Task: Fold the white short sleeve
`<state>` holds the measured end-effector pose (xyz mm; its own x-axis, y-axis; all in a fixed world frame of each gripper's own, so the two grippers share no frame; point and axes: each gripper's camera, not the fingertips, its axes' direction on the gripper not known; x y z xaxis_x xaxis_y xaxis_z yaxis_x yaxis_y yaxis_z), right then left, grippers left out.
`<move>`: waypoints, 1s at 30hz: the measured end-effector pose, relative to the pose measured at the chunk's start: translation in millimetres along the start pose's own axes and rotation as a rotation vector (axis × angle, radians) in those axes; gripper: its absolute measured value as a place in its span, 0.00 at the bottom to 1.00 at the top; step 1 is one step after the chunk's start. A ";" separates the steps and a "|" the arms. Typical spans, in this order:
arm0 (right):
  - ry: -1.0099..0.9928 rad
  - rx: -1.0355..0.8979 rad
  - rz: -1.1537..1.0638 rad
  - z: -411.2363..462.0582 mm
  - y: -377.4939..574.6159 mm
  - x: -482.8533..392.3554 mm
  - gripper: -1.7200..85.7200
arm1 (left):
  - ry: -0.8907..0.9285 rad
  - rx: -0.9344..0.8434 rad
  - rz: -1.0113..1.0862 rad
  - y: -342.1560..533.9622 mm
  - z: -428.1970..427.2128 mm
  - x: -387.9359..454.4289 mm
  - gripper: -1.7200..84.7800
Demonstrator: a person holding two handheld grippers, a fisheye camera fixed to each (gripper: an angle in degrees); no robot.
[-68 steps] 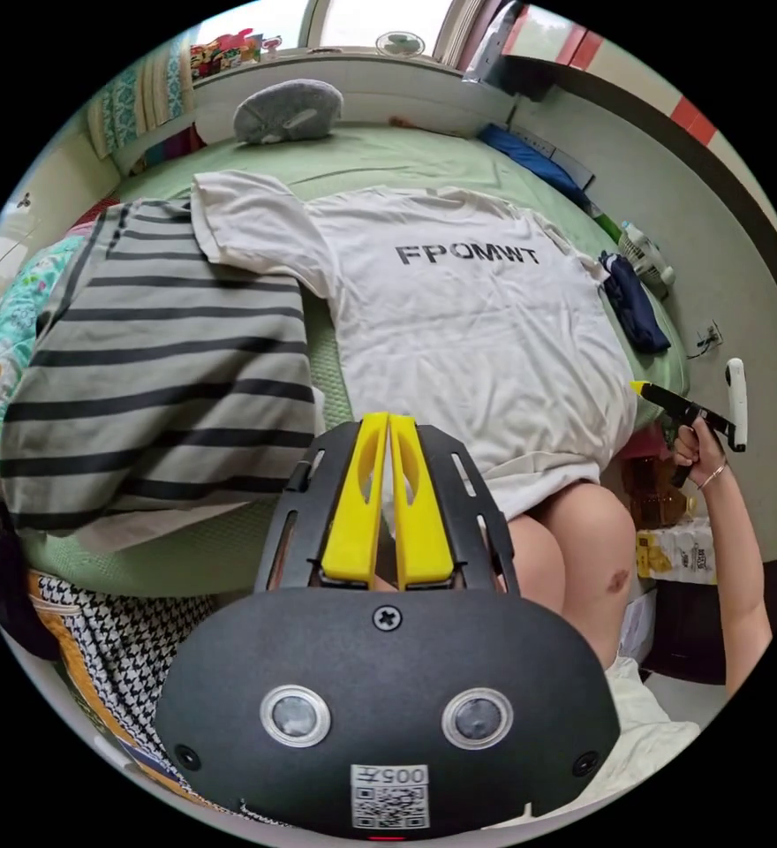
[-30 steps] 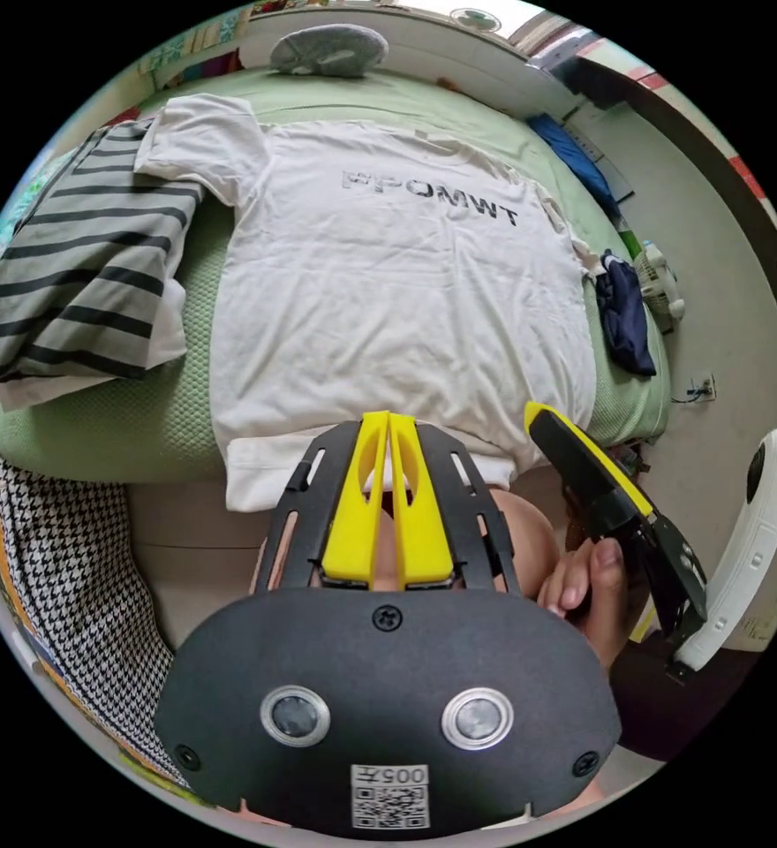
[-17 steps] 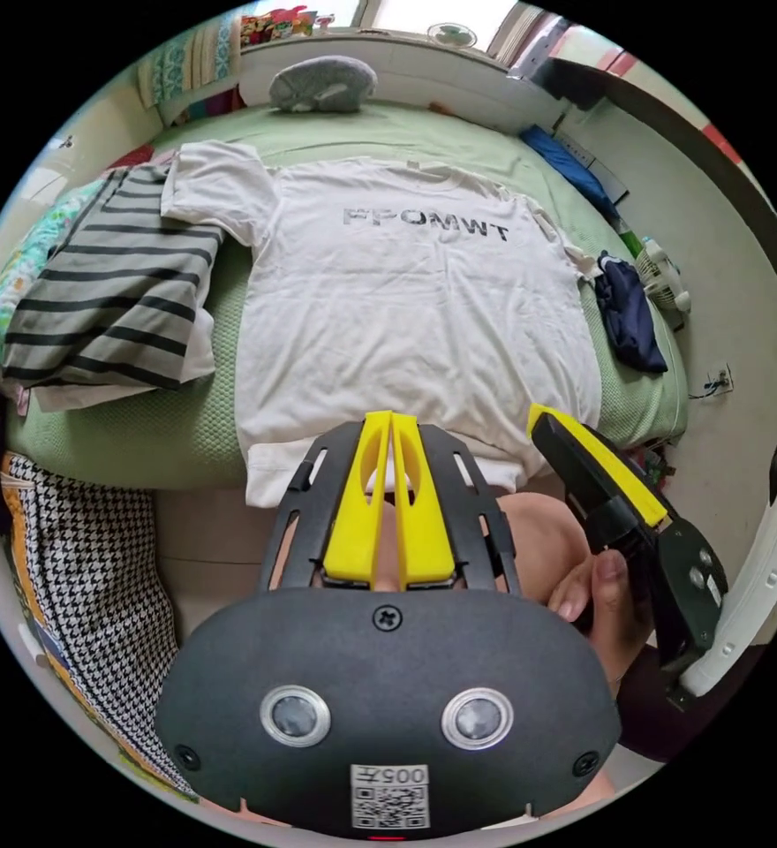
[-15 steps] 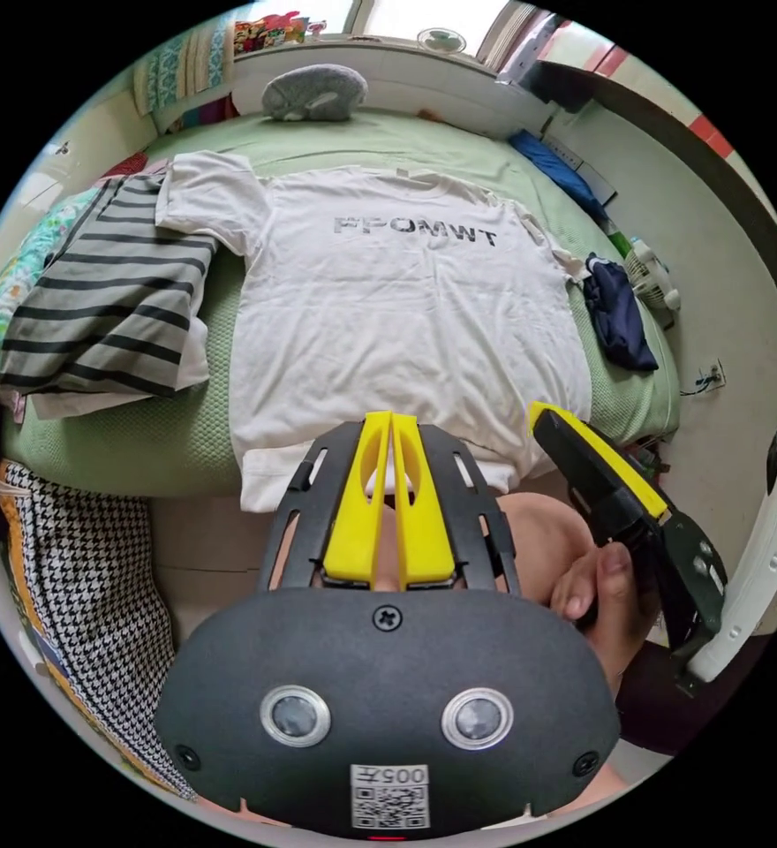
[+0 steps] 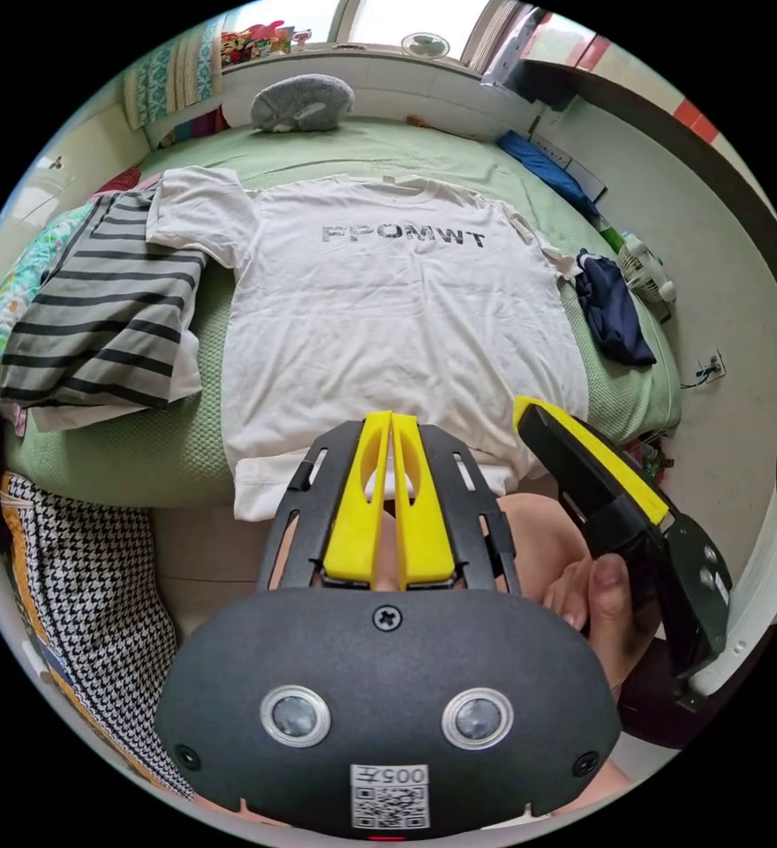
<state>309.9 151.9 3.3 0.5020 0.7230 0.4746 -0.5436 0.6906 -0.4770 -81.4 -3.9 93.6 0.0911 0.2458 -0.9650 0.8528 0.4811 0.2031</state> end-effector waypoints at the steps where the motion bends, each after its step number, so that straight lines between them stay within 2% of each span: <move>1: -0.028 0.002 -0.013 -1.7 0.8 -0.6 0.01 | -0.007 -0.005 -0.001 -0.4 0.4 2.0 0.02; 8: -0.088 0.002 -0.007 -9.8 5.4 2.0 0.01 | 0.018 -0.001 -0.025 0.6 -0.8 4.9 0.02; 30: -0.076 -0.015 -0.028 -12.7 6.1 -0.5 0.00 | 0.004 -0.035 -0.010 -10.7 4.9 25.1 0.02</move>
<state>314.9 156.0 -9.3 0.4642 0.7003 0.5423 -0.5199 0.7111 -0.4733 -85.7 -7.0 66.4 0.0801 0.2444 -0.9663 0.8353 0.5125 0.1989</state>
